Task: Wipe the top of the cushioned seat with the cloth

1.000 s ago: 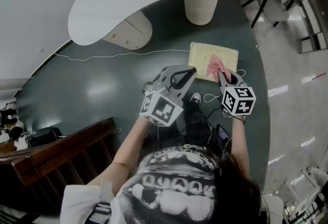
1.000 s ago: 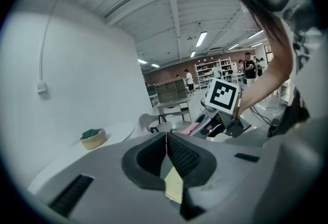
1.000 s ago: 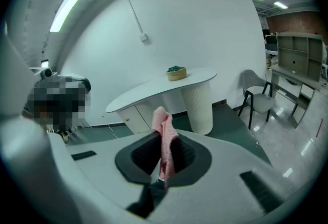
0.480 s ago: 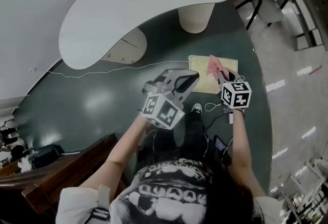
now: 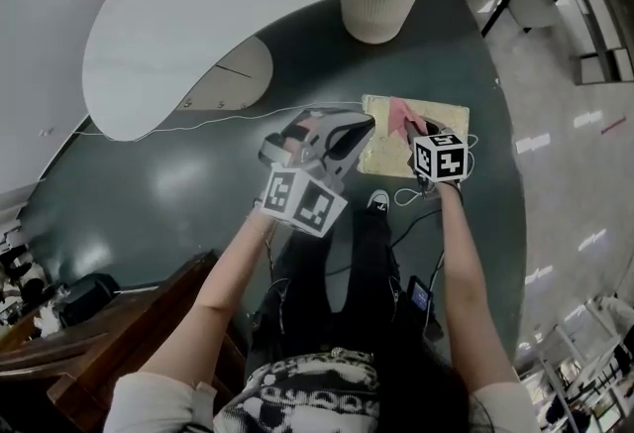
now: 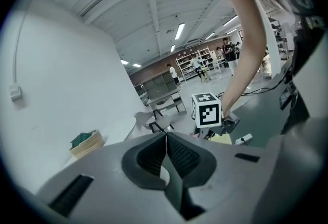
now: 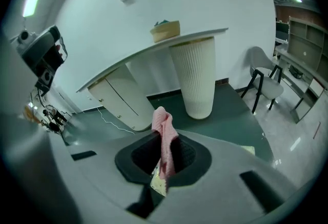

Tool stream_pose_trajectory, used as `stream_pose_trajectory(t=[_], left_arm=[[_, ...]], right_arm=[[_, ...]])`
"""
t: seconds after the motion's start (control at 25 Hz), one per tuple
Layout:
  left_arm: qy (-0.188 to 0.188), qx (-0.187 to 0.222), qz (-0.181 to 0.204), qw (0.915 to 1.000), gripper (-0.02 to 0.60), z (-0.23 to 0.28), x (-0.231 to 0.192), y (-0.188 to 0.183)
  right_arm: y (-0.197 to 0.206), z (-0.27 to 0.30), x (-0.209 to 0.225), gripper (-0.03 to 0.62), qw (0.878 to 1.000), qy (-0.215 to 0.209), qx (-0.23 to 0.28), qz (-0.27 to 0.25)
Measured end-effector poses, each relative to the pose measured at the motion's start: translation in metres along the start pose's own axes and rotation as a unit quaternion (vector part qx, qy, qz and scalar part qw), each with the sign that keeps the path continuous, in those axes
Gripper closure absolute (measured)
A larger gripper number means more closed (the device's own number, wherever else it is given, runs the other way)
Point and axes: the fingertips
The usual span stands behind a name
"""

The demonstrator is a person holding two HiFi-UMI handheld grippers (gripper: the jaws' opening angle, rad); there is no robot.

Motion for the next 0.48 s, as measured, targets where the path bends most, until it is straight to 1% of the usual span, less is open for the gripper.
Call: stream_pose_trajectory(t=[0.24,0.48], left_arm=[[-0.012,-0.023,0.016,0.9995,0.575,0.020,-0.001,0.044],[-0.015,-0.033,0.022,0.9991,0.575,0.033,0.001,0.070]], right_arm=[[0.037,0.054,0.004,0.580,0.998,-0.020,-0.037,0.043],[0.053,0.094,0.009,0.580,0.996,-0.024,-0.071,0.050]])
Point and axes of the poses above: the fingertips, and each gripper's own axes: z forward along the fingers, x to its right, y out of its underside, and after that the axes turned 13 degrees about -z, right-handed
